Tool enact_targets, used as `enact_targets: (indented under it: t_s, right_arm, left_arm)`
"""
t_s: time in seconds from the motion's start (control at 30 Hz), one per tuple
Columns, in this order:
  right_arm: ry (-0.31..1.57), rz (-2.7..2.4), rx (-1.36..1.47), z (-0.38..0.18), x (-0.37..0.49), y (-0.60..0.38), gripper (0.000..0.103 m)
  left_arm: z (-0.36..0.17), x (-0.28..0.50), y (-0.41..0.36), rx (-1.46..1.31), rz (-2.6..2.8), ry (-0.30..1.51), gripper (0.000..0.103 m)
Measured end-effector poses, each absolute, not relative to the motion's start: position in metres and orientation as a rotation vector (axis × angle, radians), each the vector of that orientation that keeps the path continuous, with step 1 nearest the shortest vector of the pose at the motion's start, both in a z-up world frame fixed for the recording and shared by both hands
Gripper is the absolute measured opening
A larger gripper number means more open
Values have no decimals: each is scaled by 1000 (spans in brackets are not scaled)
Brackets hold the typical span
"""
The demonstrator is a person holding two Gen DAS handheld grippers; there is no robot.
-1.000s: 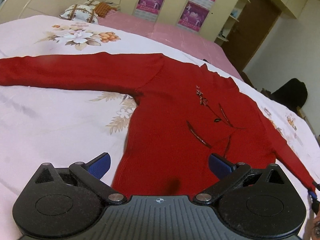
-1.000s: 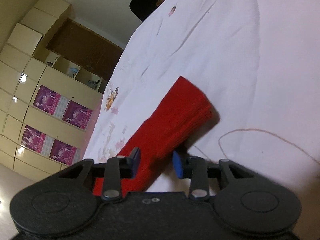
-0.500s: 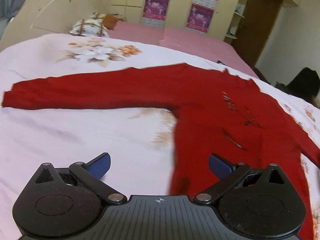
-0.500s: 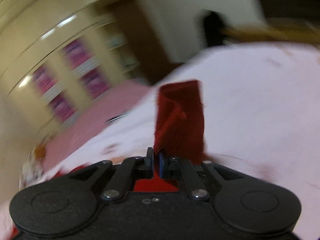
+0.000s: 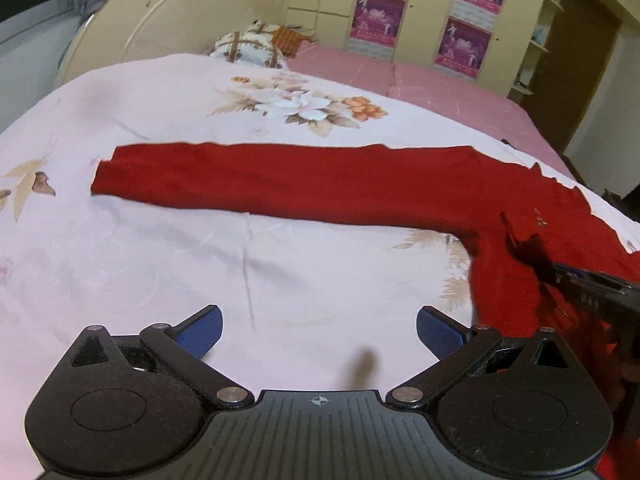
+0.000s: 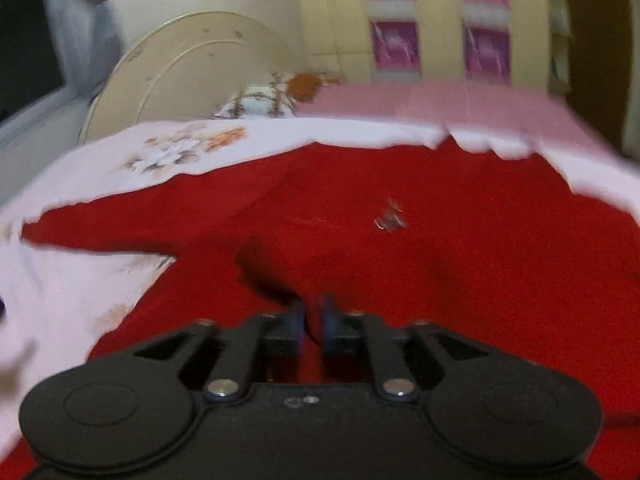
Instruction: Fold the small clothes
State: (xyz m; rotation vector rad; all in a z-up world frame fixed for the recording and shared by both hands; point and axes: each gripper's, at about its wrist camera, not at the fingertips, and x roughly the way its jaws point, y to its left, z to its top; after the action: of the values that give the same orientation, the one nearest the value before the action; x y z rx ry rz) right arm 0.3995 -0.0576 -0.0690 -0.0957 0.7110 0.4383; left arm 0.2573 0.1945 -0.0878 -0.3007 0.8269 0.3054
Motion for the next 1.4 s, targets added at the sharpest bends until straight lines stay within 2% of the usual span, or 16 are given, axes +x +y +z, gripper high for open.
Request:
enact_targets:
  t_s: [0.03, 0.07, 0.2, 0.23, 0.27, 0.3, 0.47, 0.67, 0.7, 0.73, 0.77, 1.0, 1.4]
  right_arm:
    - [700, 441, -125, -64, 397, -52, 32]
    - [683, 453, -125, -57, 393, -52, 27]
    - [623, 406, -29, -33, 370, -90, 28]
    - [620, 392, -3, -30, 365, -103, 28]
    - [620, 369, 21, -26, 359, -115, 28]
    - [625, 347, 34, -26, 351, -126, 29]
    - [637, 270, 87, -22, 326, -172, 29]
    - [642, 184, 142, -32, 305, -209, 30]
    - [645, 166, 163, -34, 304, -215, 30]
    - [647, 150, 177, -35, 303, -219, 30]
    - [650, 137, 187, -36, 303, -223, 30]
    - [663, 71, 224, -40, 303, -244, 30]
    - [667, -2, 308, -44, 352, -276, 32]
  left_arm:
    - [-89, 259, 194, -312, 301, 822, 103]
    - [-89, 263, 193, -329, 289, 810, 103]
    - [-85, 296, 169, -419, 138, 759, 101]
    - [-86, 308, 160, -456, 83, 748, 92]
    - [-89, 321, 152, -498, 27, 755, 61]
    - [-95, 340, 142, -541, -33, 784, 48]
    - [-120, 400, 103, -563, -94, 889, 48]
    - [-135, 427, 91, -637, -108, 882, 46]
    - [-136, 432, 88, -619, -112, 877, 25]
    - [-137, 435, 84, -591, -107, 888, 11]
    - [-137, 441, 82, -566, -104, 897, 5]
    - [-93, 432, 106, -474, -54, 717, 5]
    - [-121, 435, 123, -415, -39, 793, 5]
